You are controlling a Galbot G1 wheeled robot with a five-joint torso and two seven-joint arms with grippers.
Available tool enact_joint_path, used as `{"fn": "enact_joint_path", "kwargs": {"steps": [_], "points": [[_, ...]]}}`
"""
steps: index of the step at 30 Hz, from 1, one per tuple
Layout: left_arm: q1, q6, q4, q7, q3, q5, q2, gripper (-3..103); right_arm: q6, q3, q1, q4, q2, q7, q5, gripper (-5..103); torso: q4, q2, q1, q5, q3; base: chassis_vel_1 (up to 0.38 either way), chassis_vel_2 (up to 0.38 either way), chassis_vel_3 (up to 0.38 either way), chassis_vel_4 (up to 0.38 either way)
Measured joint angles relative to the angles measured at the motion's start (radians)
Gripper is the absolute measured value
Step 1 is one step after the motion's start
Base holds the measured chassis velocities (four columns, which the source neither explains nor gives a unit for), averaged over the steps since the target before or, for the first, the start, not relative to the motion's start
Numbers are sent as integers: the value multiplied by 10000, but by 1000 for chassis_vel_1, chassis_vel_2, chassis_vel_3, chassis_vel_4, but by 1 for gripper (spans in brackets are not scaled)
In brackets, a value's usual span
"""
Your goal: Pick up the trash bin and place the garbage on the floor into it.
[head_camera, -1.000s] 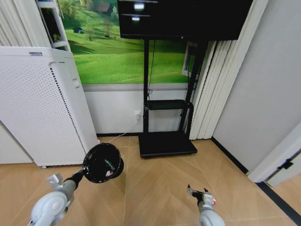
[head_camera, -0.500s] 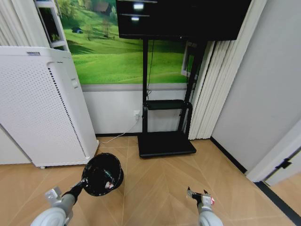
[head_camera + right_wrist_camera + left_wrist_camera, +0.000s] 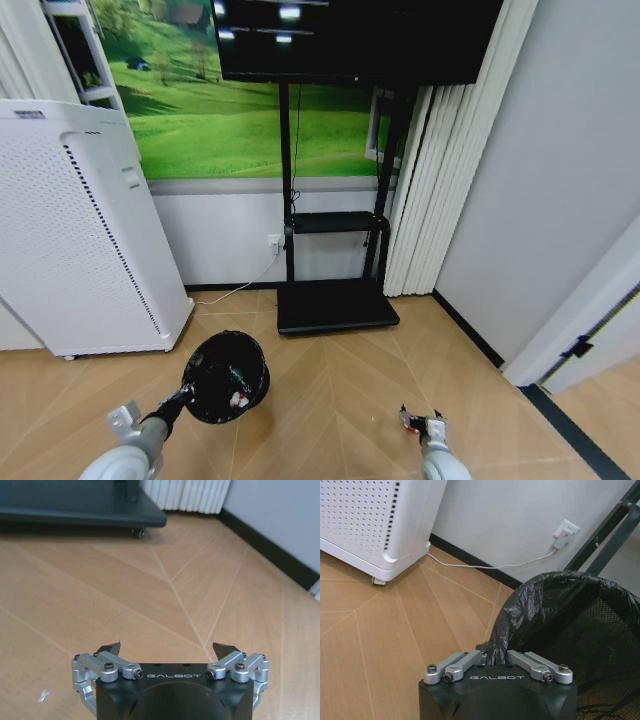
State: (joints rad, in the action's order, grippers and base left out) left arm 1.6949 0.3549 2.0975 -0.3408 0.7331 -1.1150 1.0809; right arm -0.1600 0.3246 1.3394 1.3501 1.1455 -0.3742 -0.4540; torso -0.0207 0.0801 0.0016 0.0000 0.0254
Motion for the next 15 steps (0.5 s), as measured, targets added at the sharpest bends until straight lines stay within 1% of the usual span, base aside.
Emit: {"fn": "enact_joint_path", "kwargs": {"steps": [5,7,12,15], "points": [[108,-1,-14,-6,51,-2,-37,3,-170,-162,-378,-735,97,264,33,100,2,0,0,-1,1,55,52,-46,-44],[124,-1,-14,-11,54,-12,-51,3,-170,-186,-492,-962,149,305,91,100,4,0,0,0,0,0,0,0,0],[156,-2,-9,-52,47,-43,-114,3,-148,-277,-1061,-2037,395,473,258,100,-3,0,0,0,0,0,0,0,0],[180,-3,-4,-73,18,-46,-118,3,-80,-283,-1347,-2514,524,474,420,100,0,0,0,3,0,0,0,0,0]]}}
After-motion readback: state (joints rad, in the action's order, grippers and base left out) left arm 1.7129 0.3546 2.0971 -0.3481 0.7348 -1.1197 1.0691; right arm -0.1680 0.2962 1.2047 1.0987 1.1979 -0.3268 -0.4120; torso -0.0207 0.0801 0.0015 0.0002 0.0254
